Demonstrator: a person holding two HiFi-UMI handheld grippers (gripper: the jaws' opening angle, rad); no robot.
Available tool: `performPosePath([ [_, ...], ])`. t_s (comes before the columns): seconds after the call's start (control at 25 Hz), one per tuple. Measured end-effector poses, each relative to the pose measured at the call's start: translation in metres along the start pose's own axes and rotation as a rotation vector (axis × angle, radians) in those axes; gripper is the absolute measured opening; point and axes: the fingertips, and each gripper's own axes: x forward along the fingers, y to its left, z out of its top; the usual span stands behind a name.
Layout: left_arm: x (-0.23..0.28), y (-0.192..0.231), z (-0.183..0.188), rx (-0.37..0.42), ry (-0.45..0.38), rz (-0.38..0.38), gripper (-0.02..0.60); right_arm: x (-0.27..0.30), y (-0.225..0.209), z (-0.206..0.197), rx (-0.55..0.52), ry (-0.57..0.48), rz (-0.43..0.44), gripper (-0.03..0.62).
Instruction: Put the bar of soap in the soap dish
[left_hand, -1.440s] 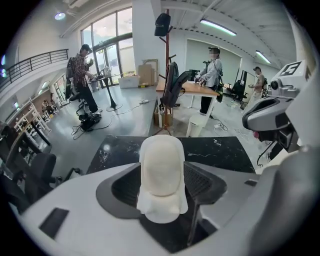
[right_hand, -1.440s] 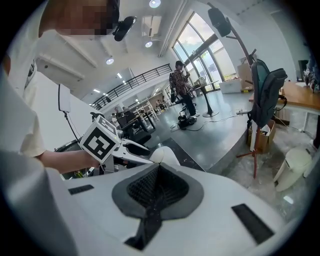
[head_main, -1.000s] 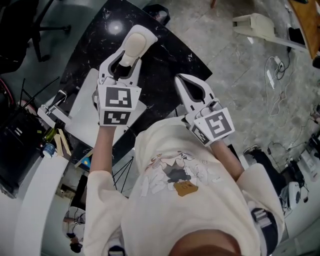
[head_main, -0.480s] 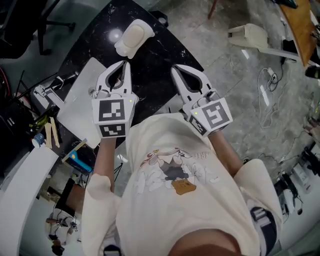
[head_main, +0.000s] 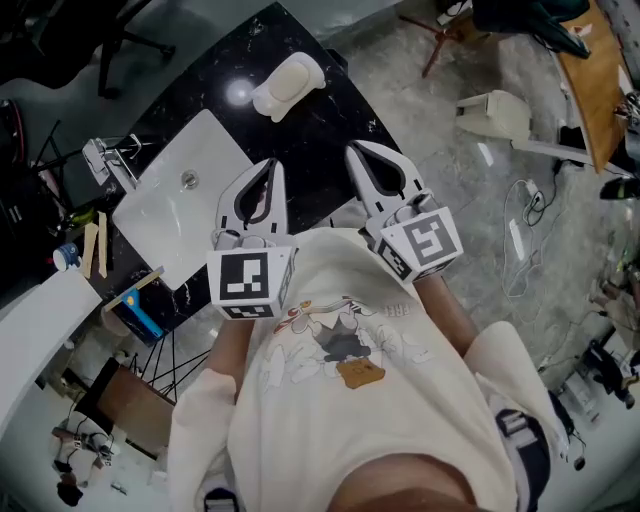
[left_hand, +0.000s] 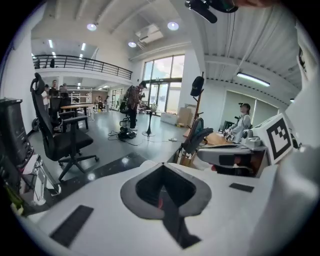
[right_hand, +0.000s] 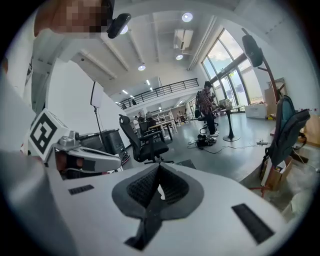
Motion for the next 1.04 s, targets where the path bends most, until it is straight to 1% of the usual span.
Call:
performPosePath([
  [0.12, -0.015, -0.013, -0.004, -0.044, -0.052, 0.031, 0.006, 0.003, 0.013, -0.001, -0.023, 0.019, 0.026, 0.006],
  [0.28, -0.024, -0.022, -0.013, -0.099, -0.076, 0.036, 0.006, 0.007, 0.027, 0.000, -0.043, 0.021, 0.058, 0.006],
  [0.48, -0.032, -0.014, -0.014, -0.147, -0.111, 0.066, 0.006, 0.006, 0.035, 0.000, -0.056, 0.018, 0.074, 0.006],
  [0.6, -0.036, -0.013, -0.015, -0.177, -0.114, 0.064, 0.006, 0.006, 0.040, 0.000, -0.049, 0.013, 0.076, 0.006],
  [0.68, -0.037, -0.013, -0.018, -0.177, -0.107, 0.058, 0.006, 0.006, 0.042, -0.003, -0.036, 0.013, 0.070, 0.006],
  [0.84, -0.042, -0.007, -0.016, -0.154, -0.110, 0.064, 0.006, 0.009, 0.050, -0.007, -0.020, 0.015, 0.069, 0.006],
  [1.04, -0.057, -0.019, -0.027, -0.143, -0.064, 0.053, 0.006, -0.004, 0.061, -0.011, -0.019, 0.041, 0.092, 0.006],
])
